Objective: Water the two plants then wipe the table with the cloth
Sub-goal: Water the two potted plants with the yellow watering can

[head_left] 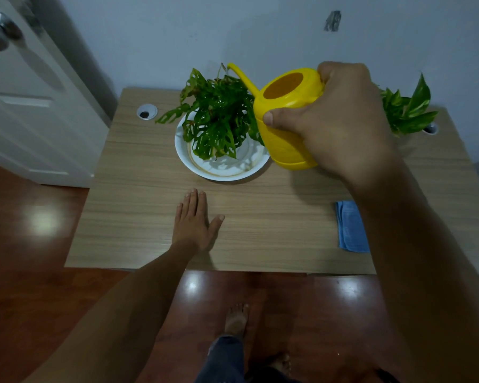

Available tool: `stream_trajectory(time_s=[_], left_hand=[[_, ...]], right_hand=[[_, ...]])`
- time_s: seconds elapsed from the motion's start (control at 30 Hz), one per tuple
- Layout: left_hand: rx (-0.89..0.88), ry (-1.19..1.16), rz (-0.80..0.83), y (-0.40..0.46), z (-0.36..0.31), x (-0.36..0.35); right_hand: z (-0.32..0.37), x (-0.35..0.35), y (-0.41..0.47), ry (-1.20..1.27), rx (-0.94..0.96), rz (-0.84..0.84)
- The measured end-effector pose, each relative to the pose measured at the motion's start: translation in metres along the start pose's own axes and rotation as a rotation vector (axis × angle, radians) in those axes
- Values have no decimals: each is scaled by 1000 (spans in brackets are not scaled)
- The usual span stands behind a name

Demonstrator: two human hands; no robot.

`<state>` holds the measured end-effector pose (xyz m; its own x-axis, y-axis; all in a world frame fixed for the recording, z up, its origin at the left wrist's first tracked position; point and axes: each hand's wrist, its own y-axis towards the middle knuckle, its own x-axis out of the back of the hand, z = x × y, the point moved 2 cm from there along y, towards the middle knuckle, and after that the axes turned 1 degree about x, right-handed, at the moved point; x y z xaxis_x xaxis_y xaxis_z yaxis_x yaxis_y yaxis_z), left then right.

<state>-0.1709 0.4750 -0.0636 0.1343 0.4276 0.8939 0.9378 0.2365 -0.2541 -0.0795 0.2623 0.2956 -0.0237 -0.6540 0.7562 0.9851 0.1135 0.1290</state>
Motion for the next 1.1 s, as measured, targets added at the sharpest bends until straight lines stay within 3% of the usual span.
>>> stream_trajectory(time_s=[0.47,0.8,1.1], left_hand=[[-10,0,-50,0,-10,3],[-142,7,-14,12,-76,-5],[-280,17,-38,13,-184,-15]], right_hand=[[-28,3,-20,221,-76,183],[-95,-3,-52,503,-169,78],[-178,24,-75,721,-134,-84]])
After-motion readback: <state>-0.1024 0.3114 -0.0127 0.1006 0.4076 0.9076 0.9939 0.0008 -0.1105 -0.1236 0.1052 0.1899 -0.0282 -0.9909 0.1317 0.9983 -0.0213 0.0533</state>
